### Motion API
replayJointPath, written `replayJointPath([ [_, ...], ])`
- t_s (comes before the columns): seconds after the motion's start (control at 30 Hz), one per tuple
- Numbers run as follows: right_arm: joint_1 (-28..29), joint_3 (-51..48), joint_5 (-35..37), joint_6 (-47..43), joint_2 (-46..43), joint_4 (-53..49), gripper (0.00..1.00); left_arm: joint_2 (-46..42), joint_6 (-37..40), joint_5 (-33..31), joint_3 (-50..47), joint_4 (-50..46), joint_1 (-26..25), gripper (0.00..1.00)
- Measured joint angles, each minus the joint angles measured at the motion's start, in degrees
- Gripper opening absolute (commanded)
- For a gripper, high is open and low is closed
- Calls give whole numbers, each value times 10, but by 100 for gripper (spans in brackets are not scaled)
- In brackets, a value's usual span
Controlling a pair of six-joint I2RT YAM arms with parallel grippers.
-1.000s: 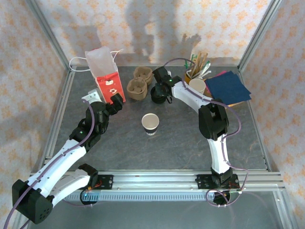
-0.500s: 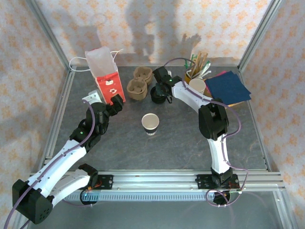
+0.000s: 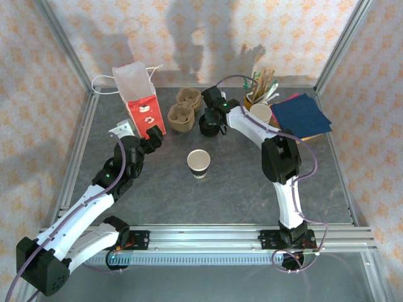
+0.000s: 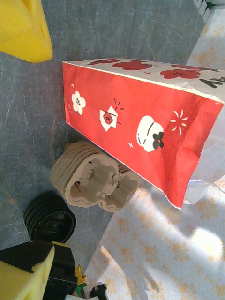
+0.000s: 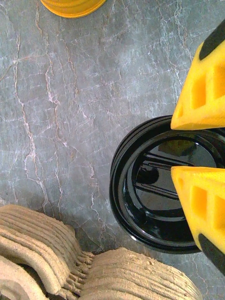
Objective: Pack the takeout coffee
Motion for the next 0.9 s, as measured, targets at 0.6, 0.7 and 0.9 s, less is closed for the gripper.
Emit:
replayJointPath([
  [0.6, -9, 7, 9, 0, 21, -11, 34, 68, 0, 33, 0, 16, 0, 98],
  [0.7, -9, 7, 9, 0, 21, -11, 35, 78, 0, 41, 0, 16, 0, 98],
  [0.9, -11, 7, 8, 0, 22, -11, 33, 100, -1, 57, 4, 29, 0, 96],
])
